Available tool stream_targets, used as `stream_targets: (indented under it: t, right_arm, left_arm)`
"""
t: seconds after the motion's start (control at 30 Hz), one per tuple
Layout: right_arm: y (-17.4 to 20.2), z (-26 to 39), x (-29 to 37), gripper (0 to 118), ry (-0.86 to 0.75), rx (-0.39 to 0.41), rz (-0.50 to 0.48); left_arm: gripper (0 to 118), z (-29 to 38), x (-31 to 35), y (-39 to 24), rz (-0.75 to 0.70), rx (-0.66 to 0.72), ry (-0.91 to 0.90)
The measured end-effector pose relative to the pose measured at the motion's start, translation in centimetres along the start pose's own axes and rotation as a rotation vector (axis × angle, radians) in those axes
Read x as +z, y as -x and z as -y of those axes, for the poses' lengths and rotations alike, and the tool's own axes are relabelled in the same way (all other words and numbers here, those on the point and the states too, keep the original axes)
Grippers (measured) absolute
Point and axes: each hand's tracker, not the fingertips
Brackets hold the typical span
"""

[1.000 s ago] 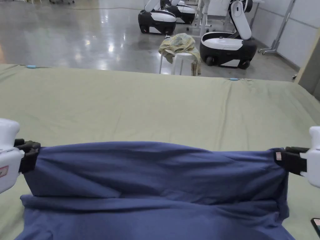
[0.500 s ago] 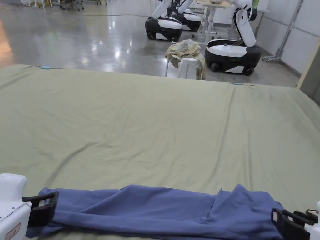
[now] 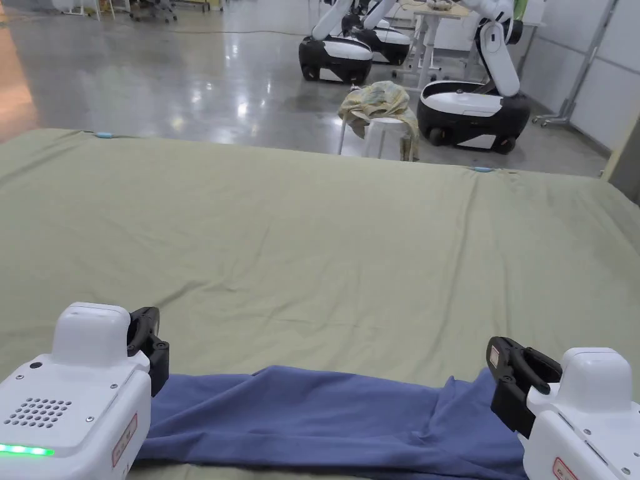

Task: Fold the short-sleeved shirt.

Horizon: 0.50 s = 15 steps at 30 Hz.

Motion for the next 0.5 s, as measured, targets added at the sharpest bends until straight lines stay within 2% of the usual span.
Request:
stream_targets:
  t: [0.17, 0.2, 0.27, 0.3, 0.33, 0.43, 0.5]
  right_arm:
    - [0.8, 0.0, 0.0, 6, 0.020, 0.005, -0.009]
    - [1.1, 0.1, -0.1, 6, 0.029, 0.008, -0.016]
    - [2.0, 0.4, -0.3, 6, 0.051, 0.018, -0.020]
    - [2.3, 0.7, -0.4, 6, 0.060, 0.020, -0.021]
    - [2.8, 0.9, -0.5, 6, 0.072, 0.018, -0.031]
    - [4.5, 1.7, -0.9, 6, 0.109, 0.011, -0.055]
    - [5.7, 2.2, -1.1, 6, 0.122, 0.012, -0.065]
  left_arm:
    - [5, 0.3, 1.2, 5.4, -0.031, 0.113, 0.090]
    - [12, 0.4, 1.3, 7.2, -0.027, 0.149, 0.126]
    - [78, 1.1, 1.0, 10.2, -0.043, 0.200, 0.217]
    - [103, 1.5, 0.9, 11.7, -0.028, 0.228, 0.251]
    - [108, 2.0, 0.8, 13.4, 0.004, 0.280, 0.297]
    - [108, 4.3, -0.3, 17.5, 0.158, 0.518, 0.385]
    - [108, 5.8, -1.3, 19.5, 0.324, 0.692, 0.481]
